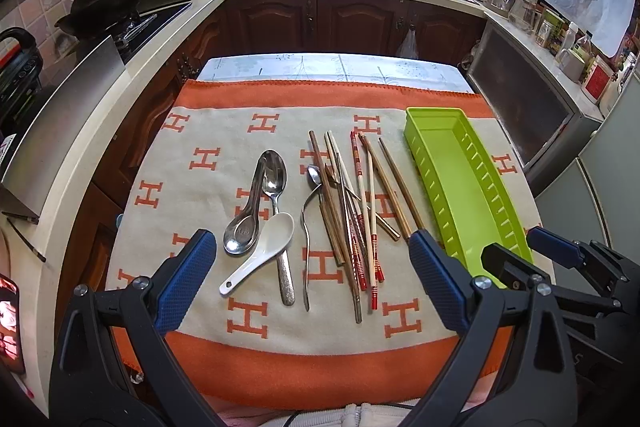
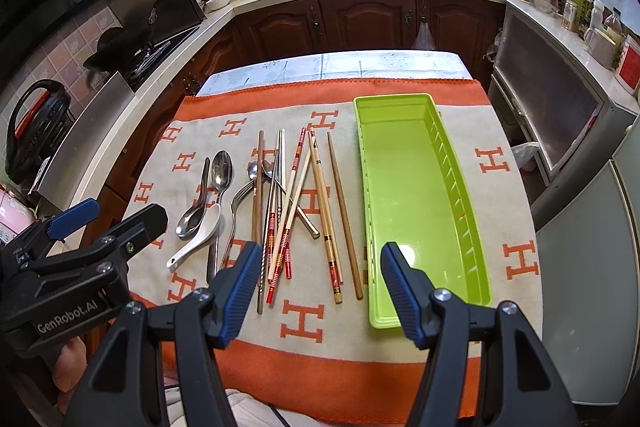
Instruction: Organize utensils
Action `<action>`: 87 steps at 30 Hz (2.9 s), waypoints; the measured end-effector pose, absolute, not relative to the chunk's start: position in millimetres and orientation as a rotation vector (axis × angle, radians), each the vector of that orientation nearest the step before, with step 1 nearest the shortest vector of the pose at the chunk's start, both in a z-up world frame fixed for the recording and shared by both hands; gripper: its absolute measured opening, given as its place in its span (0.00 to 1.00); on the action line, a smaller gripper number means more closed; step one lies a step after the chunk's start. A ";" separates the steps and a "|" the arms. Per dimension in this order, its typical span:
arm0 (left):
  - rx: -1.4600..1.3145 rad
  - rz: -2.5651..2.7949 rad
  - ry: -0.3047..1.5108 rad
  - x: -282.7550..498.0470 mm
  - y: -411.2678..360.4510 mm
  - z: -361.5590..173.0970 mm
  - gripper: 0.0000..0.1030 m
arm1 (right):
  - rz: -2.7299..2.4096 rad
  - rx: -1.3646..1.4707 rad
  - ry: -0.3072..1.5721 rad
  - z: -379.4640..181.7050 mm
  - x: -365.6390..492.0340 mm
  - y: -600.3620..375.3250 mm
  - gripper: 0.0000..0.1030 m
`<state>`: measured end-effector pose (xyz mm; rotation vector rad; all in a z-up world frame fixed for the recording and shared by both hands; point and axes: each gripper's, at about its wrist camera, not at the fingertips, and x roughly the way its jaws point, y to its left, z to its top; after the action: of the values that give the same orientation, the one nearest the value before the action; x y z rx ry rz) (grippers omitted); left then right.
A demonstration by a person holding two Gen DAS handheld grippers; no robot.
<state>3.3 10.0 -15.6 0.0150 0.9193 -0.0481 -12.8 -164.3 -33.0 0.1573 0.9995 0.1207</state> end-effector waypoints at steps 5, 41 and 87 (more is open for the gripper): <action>0.020 -0.044 0.922 1.8 9.9 -15.7 0.93 | 0.118 0.159 1.005 -35.6 -12.7 -163.3 0.60; 0.021 -0.035 0.975 8.9 11.1 -26.2 0.93 | 0.119 0.159 1.019 -40.7 -13.1 -162.0 0.60; -0.079 -0.212 1.279 141.5 158.8 -164.4 0.47 | 0.478 0.406 1.451 -162.3 120.4 -30.7 0.26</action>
<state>141.5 158.8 -164.4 -0.0788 1.2792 -0.2124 120.4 -30.7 -162.3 0.4061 1.4514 0.4777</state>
